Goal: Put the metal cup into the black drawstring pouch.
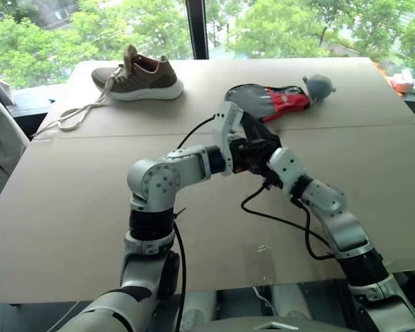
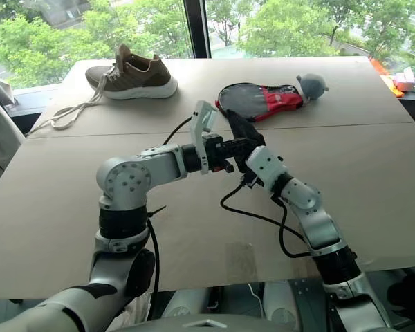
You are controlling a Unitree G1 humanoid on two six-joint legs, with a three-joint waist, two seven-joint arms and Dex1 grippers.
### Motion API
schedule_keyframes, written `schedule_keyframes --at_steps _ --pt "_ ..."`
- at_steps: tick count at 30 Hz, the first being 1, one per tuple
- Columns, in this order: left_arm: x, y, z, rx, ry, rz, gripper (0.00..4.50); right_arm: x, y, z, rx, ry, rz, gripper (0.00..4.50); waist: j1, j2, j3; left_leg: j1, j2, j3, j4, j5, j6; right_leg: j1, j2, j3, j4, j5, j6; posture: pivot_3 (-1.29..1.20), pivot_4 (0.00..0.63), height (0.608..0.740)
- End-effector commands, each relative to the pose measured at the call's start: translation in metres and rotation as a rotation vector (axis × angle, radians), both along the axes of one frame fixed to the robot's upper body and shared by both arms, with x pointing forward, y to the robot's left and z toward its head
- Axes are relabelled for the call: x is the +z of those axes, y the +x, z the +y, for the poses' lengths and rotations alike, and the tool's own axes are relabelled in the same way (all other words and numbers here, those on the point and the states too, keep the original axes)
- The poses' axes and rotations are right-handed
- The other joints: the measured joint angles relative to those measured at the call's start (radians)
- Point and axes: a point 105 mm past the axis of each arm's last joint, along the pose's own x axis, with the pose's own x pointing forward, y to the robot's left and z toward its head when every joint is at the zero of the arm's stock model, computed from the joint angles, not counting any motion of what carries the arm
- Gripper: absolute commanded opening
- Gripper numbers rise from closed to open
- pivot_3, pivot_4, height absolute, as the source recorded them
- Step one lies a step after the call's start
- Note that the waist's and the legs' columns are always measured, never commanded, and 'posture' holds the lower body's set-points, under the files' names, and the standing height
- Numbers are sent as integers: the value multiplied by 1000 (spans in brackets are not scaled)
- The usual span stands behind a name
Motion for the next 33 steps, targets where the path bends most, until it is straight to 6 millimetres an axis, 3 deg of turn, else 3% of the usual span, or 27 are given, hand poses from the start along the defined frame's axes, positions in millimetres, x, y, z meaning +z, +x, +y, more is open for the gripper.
schedule_keyframes --at_steps 1,5,9,12,15,22,28,33 --pt "7 30 3 151 60 -52 0 13 -24 -5 92 0 26 3285 1 0 0 0 0 -1 0 0 0 0 0 0 0 0 0 0 150 740" --pt "9 36 4 180 42 -59 0 38 -56 -11 194 77 67 3285 -3 0 0 -1 0 -1 0 0 0 0 0 0 -1 0 0 0 150 740" --pt "5 34 6 192 36 -57 0 42 -65 -27 182 119 137 3285 -3 0 0 -1 1 -1 -1 0 1 -1 1 0 0 0 0 0 150 740" --pt "6 33 10 220 17 -51 0 25 -51 -55 55 31 178 3285 0 0 0 -1 1 -1 -1 -2 4 0 0 -1 0 0 0 0 150 740" --pt "8 32 15 244 -3 -54 0 4 -41 -64 31 -97 173 3285 -1 0 0 -1 0 0 1 -2 5 1 -1 0 0 0 0 0 150 740" --pt "18 35 31 338 -132 -9 0 -31 5 -38 -69 -20 187 3285 -10 0 0 1 3 0 0 0 0 0 3 1 1 1 -1 0 150 740" --pt "20 37 35 366 -151 2 0 -38 36 -27 -170 96 159 3285 -2 0 0 0 1 0 0 0 0 0 2 1 0 1 -1 0 150 740" --pt "22 38 35 369 -160 6 0 -35 60 -35 -324 206 131 3285 -2 0 0 0 1 0 0 1 -1 -1 2 1 0 1 -1 0 150 740"
